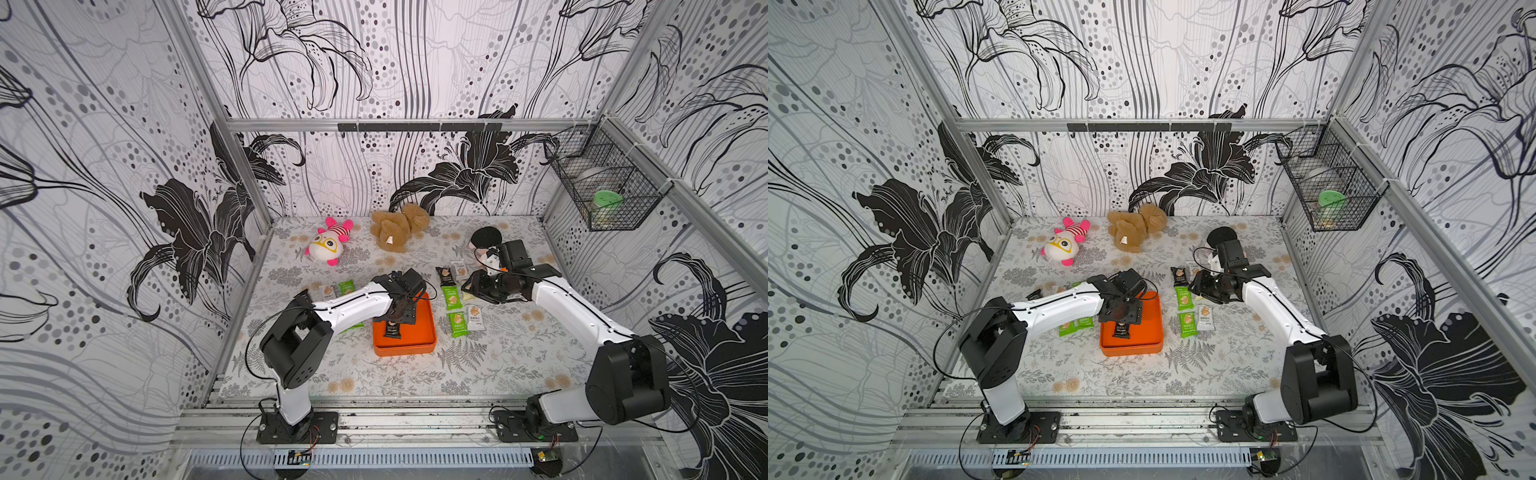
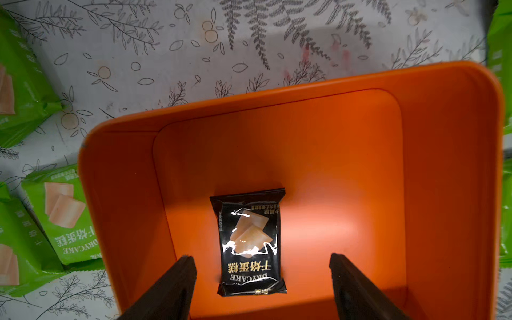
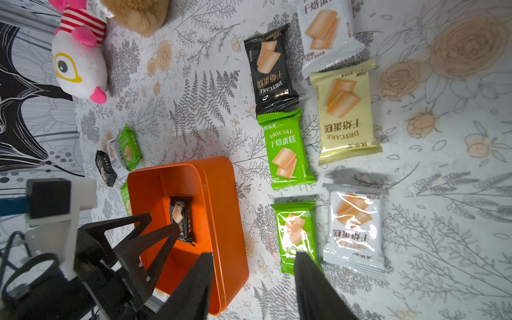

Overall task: Take the cookies out of the storage box
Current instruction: Pick up the cookie from the storage box.

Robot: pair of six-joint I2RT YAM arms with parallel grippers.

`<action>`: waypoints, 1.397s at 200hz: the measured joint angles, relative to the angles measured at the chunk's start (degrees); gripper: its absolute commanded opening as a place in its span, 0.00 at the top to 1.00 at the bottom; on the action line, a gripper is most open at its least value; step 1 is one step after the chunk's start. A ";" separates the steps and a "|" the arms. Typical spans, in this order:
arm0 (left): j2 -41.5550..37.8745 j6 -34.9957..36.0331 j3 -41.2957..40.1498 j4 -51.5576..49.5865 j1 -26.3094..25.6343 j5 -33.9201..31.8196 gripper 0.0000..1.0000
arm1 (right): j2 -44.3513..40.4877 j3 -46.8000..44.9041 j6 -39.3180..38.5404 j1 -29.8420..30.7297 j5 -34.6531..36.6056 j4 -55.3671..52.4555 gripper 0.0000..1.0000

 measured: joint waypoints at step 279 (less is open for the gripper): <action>1.36 -1.53 -2.01 5.46 2.71 7.89 0.56 | -1.22 -0.94 1.42 0.00 1.97 -1.46 0.47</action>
